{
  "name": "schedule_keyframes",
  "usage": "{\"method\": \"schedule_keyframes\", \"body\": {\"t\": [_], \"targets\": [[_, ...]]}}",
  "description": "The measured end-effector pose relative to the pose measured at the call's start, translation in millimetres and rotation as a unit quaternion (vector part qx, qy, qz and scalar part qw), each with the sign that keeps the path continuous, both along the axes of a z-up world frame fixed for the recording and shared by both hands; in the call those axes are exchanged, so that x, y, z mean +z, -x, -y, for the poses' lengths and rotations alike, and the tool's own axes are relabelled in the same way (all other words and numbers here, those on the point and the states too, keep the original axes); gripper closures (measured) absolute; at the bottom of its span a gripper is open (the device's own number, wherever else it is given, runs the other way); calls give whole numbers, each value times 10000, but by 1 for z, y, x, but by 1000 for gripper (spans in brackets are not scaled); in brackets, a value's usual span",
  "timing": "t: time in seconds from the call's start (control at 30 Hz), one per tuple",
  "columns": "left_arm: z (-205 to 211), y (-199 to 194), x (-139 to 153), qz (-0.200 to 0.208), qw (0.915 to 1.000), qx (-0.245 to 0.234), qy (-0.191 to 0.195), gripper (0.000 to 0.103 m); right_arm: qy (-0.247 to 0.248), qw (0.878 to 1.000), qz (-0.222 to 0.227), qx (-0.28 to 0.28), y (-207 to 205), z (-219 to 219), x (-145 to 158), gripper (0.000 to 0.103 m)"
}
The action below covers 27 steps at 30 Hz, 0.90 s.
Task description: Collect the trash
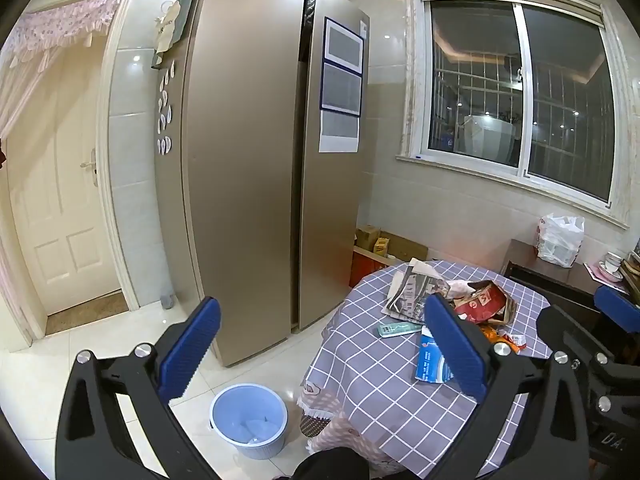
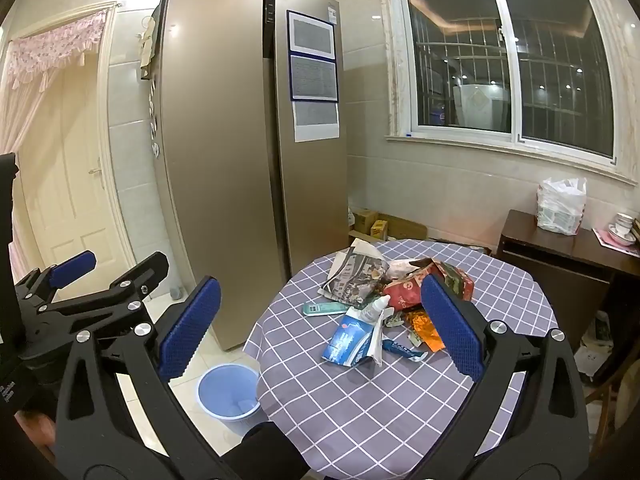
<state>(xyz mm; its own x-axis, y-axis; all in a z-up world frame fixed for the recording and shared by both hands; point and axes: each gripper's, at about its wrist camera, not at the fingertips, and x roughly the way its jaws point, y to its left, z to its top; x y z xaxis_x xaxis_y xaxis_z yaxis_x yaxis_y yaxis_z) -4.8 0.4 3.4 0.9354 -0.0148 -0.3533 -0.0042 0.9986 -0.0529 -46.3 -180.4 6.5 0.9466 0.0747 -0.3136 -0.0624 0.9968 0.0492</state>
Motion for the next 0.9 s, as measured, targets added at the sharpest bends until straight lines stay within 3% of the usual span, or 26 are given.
{"method": "schedule_keyframes", "body": {"t": [0.9], "targets": [[0,2,2,28,10000,-11,8,4,-16,10000,2,0,2,0,-1,5]]}}
